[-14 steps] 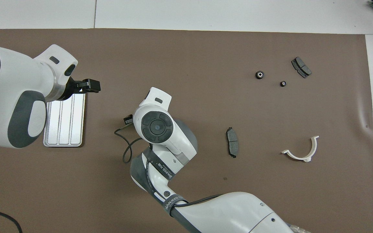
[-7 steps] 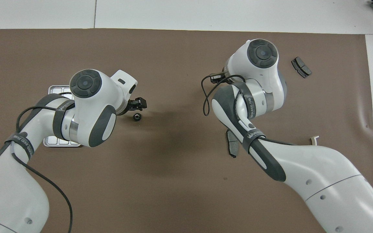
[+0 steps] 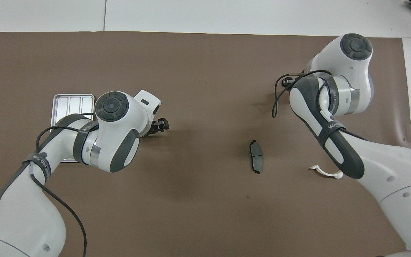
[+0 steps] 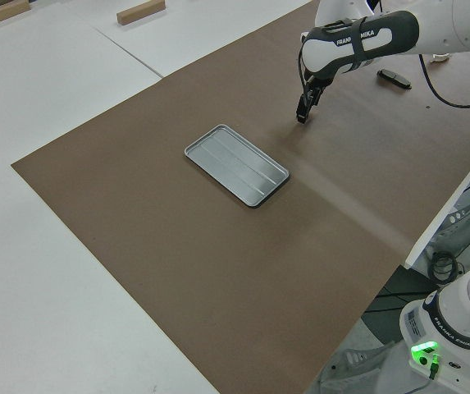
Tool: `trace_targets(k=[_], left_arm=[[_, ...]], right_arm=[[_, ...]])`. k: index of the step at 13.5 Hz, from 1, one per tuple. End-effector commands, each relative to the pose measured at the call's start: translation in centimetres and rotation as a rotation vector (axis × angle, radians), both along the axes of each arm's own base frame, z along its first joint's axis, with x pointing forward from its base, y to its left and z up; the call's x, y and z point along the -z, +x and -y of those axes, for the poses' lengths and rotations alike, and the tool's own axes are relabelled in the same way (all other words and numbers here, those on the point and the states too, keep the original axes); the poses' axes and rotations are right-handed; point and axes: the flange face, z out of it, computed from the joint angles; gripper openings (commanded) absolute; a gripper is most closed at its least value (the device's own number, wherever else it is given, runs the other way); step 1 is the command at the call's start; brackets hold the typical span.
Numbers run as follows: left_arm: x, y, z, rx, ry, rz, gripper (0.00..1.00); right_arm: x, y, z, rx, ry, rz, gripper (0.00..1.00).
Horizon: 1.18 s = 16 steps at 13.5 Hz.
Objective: Pick bearing gear from pile to tray
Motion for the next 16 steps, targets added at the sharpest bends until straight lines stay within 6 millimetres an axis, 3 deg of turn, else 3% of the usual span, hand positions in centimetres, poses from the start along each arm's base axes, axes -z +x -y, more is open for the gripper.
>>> trace_targets(k=[1,3,6,10,16], left_arm=[[0.1,-1.5,-0.3,-0.007,0.000,0.026,0.73],[-0.1,-1.3,-0.3,-0.009,-0.003,0.034,0.62],[-0.6,-0.4,-0.5,-0.004,0.000,0.062,0.63],[-0.6,0.3,-0.6,-0.003,-0.020,0.115,0.67],[0.3,-0.5,-0.4,0.016,-0.007,0.098,0.61]], right_arm=[[-0.8,-1.1,5.0,-0.038,-0.038,-0.052,0.45],[-0.8,-0.9,6.2,-0.048,-0.046,-0.034,0.45],[0.2,-0.8,6.7,-0.049,-0.046,0.030,0.45],[0.4,-0.7,5.7,-0.061,-0.042,0.060,0.44],[0.4,-0.6,4.5,-0.075,-0.038,0.071,0.44]])
